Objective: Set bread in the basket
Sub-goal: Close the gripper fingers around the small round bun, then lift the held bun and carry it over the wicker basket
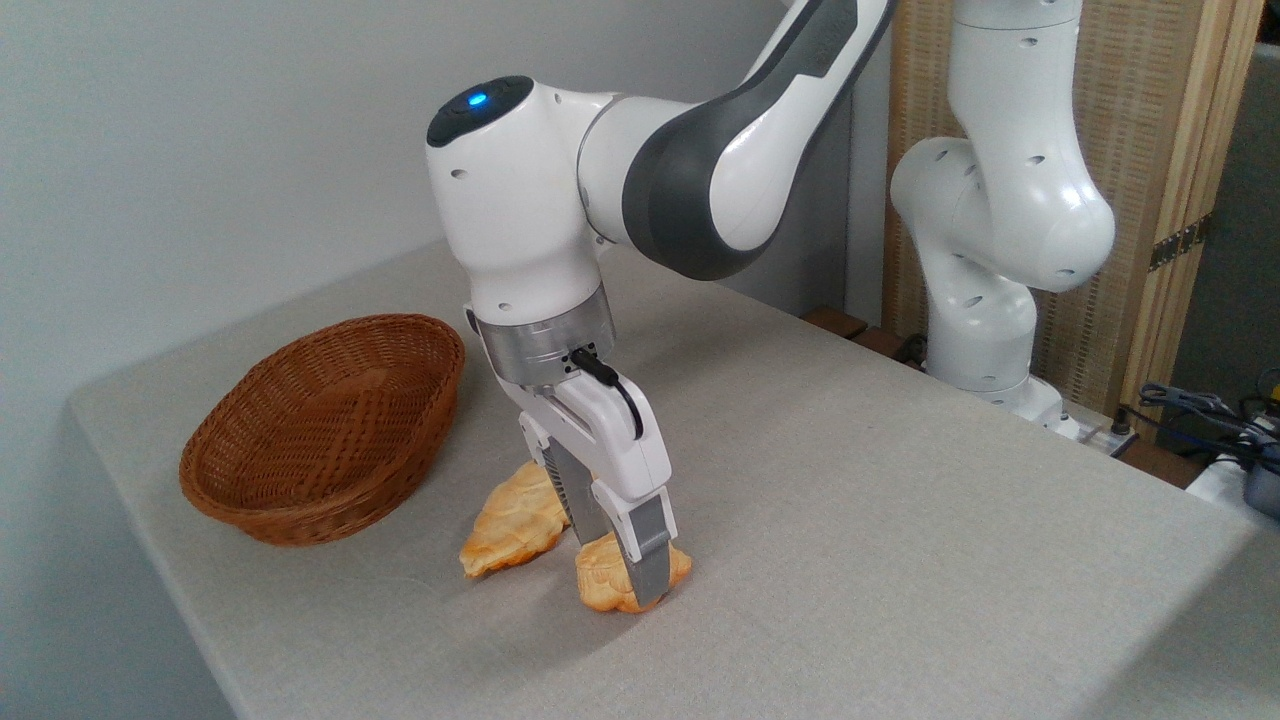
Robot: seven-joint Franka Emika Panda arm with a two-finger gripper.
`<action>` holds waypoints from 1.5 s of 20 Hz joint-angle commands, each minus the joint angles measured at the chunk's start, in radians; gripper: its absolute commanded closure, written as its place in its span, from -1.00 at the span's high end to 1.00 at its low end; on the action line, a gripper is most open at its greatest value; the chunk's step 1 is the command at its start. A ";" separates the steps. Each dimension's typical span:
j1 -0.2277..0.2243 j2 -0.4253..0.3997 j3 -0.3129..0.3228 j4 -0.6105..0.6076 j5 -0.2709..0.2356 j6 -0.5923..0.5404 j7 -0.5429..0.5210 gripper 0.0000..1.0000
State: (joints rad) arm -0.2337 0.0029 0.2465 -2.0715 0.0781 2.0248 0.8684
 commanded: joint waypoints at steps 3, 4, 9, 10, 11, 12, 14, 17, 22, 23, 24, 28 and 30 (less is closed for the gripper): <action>-0.004 -0.001 0.007 -0.010 0.015 0.018 0.015 -0.34; -0.004 -0.004 0.007 -0.010 0.015 0.018 0.015 -0.34; -0.004 -0.004 0.007 -0.010 0.015 0.017 0.015 -0.34; -0.006 -0.001 0.007 -0.010 0.015 0.017 0.015 -0.34; -0.004 -0.004 0.007 -0.010 0.015 0.017 0.015 -0.34; -0.004 -0.004 0.007 -0.010 0.014 0.015 0.015 -0.34; -0.006 -0.004 0.007 -0.010 0.015 0.015 0.015 -0.34; -0.006 -0.004 0.005 -0.009 0.014 0.012 0.014 -0.34; -0.006 -0.009 0.002 -0.007 0.014 0.005 0.012 -0.34; -0.006 -0.017 0.001 0.001 0.011 0.003 0.011 -0.34; -0.006 -0.020 0.001 0.008 0.003 0.002 0.011 -0.34; -0.021 -0.032 -0.013 0.094 -0.076 -0.012 -0.008 -0.34; -0.026 -0.032 -0.036 0.142 -0.122 -0.017 -0.020 -0.34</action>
State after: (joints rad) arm -0.2418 -0.0175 0.2370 -2.0142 0.0304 2.0264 0.8681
